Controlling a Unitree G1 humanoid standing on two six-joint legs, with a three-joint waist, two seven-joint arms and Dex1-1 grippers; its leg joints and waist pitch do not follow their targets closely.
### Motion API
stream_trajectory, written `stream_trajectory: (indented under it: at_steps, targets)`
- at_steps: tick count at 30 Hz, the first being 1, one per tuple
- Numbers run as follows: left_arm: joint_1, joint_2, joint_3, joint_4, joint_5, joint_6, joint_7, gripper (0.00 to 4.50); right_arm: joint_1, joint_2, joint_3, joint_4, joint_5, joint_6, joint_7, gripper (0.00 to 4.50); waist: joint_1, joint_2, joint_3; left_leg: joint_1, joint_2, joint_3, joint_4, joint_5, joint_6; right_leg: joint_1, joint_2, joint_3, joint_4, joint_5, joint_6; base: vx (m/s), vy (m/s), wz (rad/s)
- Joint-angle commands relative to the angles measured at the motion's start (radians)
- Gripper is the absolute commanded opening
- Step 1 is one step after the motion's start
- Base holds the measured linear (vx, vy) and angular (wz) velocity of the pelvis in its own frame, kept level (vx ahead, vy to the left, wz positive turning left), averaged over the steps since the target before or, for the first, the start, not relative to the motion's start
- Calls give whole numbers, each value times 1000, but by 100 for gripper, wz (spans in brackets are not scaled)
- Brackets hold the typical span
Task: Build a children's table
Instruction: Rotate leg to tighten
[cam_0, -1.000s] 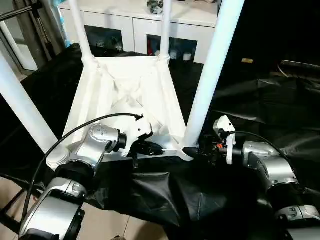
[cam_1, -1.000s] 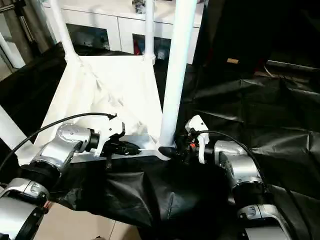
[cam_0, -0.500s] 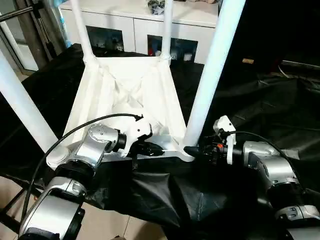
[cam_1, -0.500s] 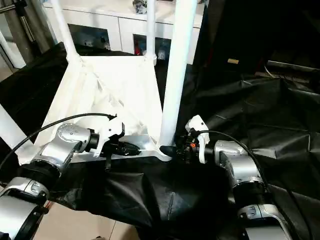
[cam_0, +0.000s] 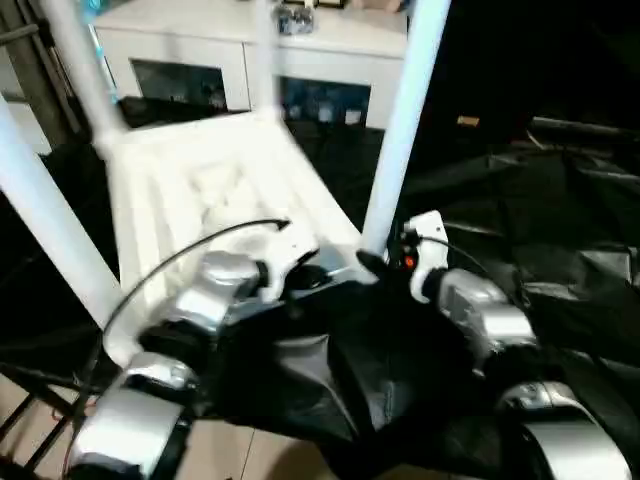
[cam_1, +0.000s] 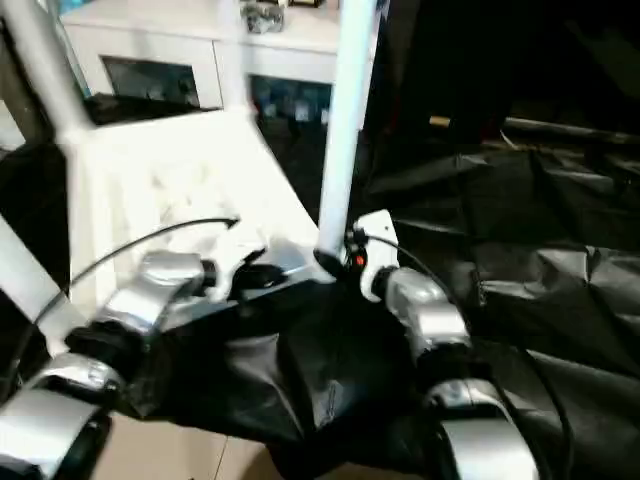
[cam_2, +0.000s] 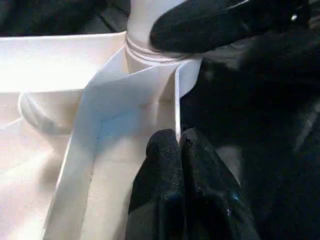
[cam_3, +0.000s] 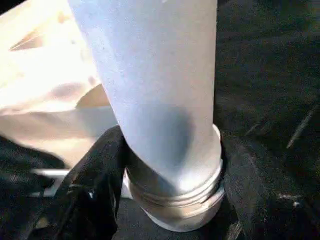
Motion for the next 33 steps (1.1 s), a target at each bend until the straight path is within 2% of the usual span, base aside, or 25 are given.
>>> stream_trajectory:
  at_steps: [1, 2, 3, 4, 6, 9, 10, 12, 14, 16, 17, 18, 19, 20, 27, 28, 29, 33]
  targets:
    - [11, -112, -63, -57, -3, -2, -10, 0, -20, 109, 92, 106, -72, -12, -73, 259, 3, 2, -46, -2, 17, -6, -74, -334, 1, 33, -43, 29, -86, -352, -191, 0, 0, 0]
    - [11, -112, -63, -57, -3, -2, -10, 0, -20, 109, 92, 106, -72, -12, -73, 259, 0, 2, -47, -6, 17, -6, -73, -328, -1, 33, -43, 29, -83, -342, -196, 0, 0, 0]
    - [16, -116, -67, -66, 0, 0, -8, 0, -28, 115, 91, 125, -75, -30, -77, 294, -2, -2, -47, -5, 16, -6, -74, -325, 2, 35, -42, 28, -84, -338, -195, 0, 0, 0]
    - [21, -115, -73, -75, 2, 2, -8, 0, -32, 118, 88, 136, -76, -44, -75, 294, -1, 0, -47, -3, 17, -5, -72, -323, 5, 35, -42, 28, -83, -329, -198, 0, 0, 0]
    - [27, -105, -73, -83, 0, 0, -12, 0, -34, 110, 73, 135, -59, -47, -46, 336, 0, 1, -48, -4, 17, -3, -71, -310, 16, 37, -41, 29, -81, -293, -210, 0, 0, 0]
    - [29, -86, -78, -87, -5, -18, -38, 0, -34, 84, 80, 127, -66, -74, -24, 342, 1, 2, -49, -1, 17, 0, -70, -295, 26, 36, -38, 30, -79, -258, -219, 0, 0, 0]
    - [30, -78, -82, -88, -6, -28, -52, 0, -34, 71, 86, 124, -72, -90, -14, 361, 2, 2, -49, -2, 17, 0, -70, -294, 27, 36, -39, 30, -79, -257, -221, 0, 0, 0]
    - [33, -63, -84, -95, -9, -33, -80, 0, -35, 52, 87, 122, -72, -115, 25, 375, 4, 2, -53, -6, 17, 1, -67, -251, 35, 43, -39, 30, -71, -190, -234, 0, 0, 0]
    - [39, -37, -78, -109, -26, -42, -148, 0, -34, 14, 90, 112, -74, -182, 95, 375, 7, 4, -59, -6, 16, 3, -60, -198, 58, 48, -38, 30, -58, -72, -268, 0, 0, 0]
    - [41, -23, -76, -114, -36, -50, -184, 0, -27, -6, 98, 99, -73, -205, 146, 375, 11, 2, -61, -7, 16, 6, -55, -157, 83, 50, -36, 29, -49, 4, -294, 0, 0, 0]
    - [42, -13, -76, -116, -40, -48, -202, 0, -21, -19, 105, 85, -68, -210, 191, 375, 16, 2, -61, -9, 16, 8, -51, -147, 102, 52, -37, 29, -46, 26, -302, 0, 0, 0]
    - [43, -4, -77, -117, -43, -54, -220, 0, -13, -30, 113, 70, -62, -211, 238, 375, 16, 2, -61, -9, 16, 8, -51, -147, 102, 52, -37, 29, -46, 26, -302, 0, 0, 0]
    - [43, 3, -78, -117, -44, -58, -230, 0, -7, -36, 118, 59, -58, -211, 268, 375, 23, 4, -60, -11, 19, 9, -50, -131, 119, 52, -34, 26, -43, 48, -309, 0, 0, 0]
    - [45, 13, -79, -118, -51, -68, -256, 0, 1, -50, 130, 47, -64, -225, 300, 375, 25, 4, -60, -10, 21, 10, -50, -132, 119, 52, -34, 26, -42, 46, -312, 0, 0, 0]
    - [51, 64, -81, -128, -73, -66, -379, 0, 75, -123, 203, -64, -20, -173, 603, 375, 39, 2, -56, -8, 26, 9, -53, -192, 100, 49, -38, 25, -48, -56, -296, 0, 0, 0]
    - [51, 68, -80, -128, -75, -68, -390, 0, 80, -126, 203, -75, -10, -164, 625, 351, 41, 2, -56, -7, 26, 9, -53, -190, 102, 50, -38, 26, -49, -57, -295, 0, 0, 0]
    - [50, 75, -81, -125, -76, -72, -405, 0, 86, -129, 203, -89, 1, -155, 647, 351, 45, -1, -56, -8, 27, 10, -52, -184, 103, 48, -39, 26, -48, -58, -295, 0, 0, 0]
    - [46, 88, -81, -118, -79, -79, -433, 0, 95, -132, 203, -110, 12, -149, 673, 309, 52, 2, -56, -6, 27, 9, -53, -173, 90, 46, -40, 26, -47, -63, -292, 0, 0, 0]
